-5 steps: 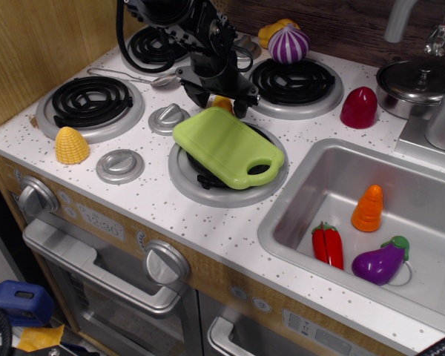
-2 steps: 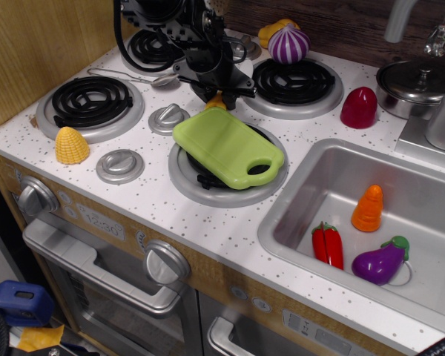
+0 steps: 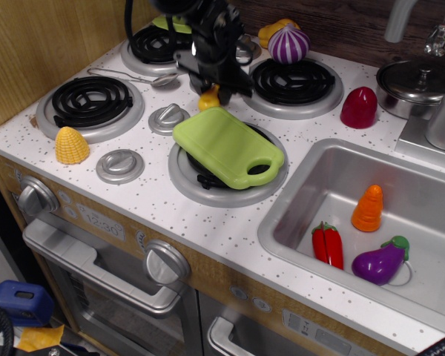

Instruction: Put knife on cutting board

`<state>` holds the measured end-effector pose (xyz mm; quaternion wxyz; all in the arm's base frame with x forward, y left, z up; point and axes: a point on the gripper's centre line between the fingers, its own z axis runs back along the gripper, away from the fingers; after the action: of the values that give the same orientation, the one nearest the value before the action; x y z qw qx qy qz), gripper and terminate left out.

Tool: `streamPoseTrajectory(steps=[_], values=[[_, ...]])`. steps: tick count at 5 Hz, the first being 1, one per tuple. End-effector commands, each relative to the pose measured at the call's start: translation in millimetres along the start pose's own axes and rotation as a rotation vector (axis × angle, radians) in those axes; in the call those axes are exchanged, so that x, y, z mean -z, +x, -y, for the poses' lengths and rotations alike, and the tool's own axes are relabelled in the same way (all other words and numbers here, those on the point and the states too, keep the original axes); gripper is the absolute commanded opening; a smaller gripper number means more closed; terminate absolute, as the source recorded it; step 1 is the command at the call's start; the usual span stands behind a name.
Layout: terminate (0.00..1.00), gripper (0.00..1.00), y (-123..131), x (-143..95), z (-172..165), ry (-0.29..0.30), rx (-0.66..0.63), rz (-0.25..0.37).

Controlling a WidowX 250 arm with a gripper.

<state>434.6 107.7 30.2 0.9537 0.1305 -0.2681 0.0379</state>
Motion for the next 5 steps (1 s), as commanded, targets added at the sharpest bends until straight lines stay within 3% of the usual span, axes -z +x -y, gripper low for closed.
streamPoseTrajectory(steps=[1,3,5], values=[[0.0,0.0,43,-65,-12,0.129,0.027,0.114],[0.0,0.0,20,-96,4,0.125,-0.092,0.019],[0.0,0.0,-15,-105,33,0.095,-0.209,-0.019]])
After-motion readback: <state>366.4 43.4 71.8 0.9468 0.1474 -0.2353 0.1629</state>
